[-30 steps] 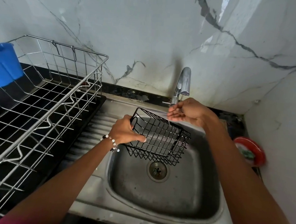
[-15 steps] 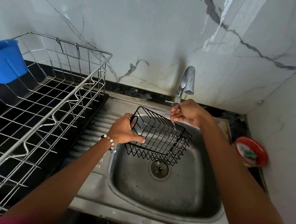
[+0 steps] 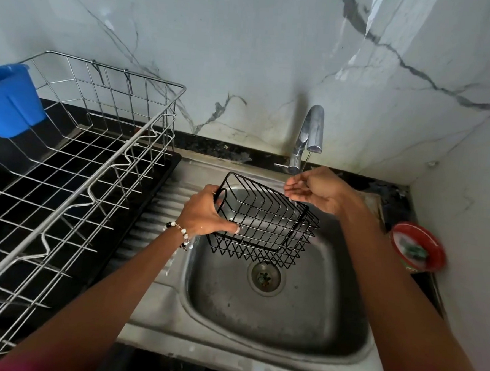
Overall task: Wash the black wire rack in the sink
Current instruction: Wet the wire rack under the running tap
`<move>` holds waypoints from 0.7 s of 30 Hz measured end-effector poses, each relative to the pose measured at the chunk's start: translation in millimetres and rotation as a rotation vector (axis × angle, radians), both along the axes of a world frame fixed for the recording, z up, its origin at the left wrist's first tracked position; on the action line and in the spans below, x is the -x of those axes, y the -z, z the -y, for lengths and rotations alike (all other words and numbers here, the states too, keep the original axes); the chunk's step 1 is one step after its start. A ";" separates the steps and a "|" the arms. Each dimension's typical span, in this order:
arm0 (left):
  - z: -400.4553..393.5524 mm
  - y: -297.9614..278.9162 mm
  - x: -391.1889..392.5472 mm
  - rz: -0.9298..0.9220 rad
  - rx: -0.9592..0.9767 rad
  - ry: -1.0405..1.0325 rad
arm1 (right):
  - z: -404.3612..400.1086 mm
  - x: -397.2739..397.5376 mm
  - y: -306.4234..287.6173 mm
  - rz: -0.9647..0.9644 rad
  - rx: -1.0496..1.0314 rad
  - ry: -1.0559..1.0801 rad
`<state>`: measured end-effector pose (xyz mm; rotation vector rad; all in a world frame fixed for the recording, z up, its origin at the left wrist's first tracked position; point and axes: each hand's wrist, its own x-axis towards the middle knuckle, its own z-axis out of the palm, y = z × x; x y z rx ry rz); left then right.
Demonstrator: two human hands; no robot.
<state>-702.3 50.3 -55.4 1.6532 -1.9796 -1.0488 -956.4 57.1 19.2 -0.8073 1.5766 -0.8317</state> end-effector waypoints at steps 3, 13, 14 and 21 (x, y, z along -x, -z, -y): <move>0.1 0.8 -1.1 -0.024 -0.020 -0.014 | -4.7 3.6 2.0 0.098 0.010 -0.102; -3.1 5.8 -5.9 -0.211 -0.194 -0.095 | -17.9 9.1 44.5 -0.789 0.203 -0.618; -3.3 6.5 -7.0 -0.236 -0.222 -0.099 | -17.6 8.7 45.3 -0.784 0.241 -0.593; -3.5 18.1 -9.8 -0.323 -0.352 -0.082 | -22.0 10.6 38.5 -0.741 0.371 -0.591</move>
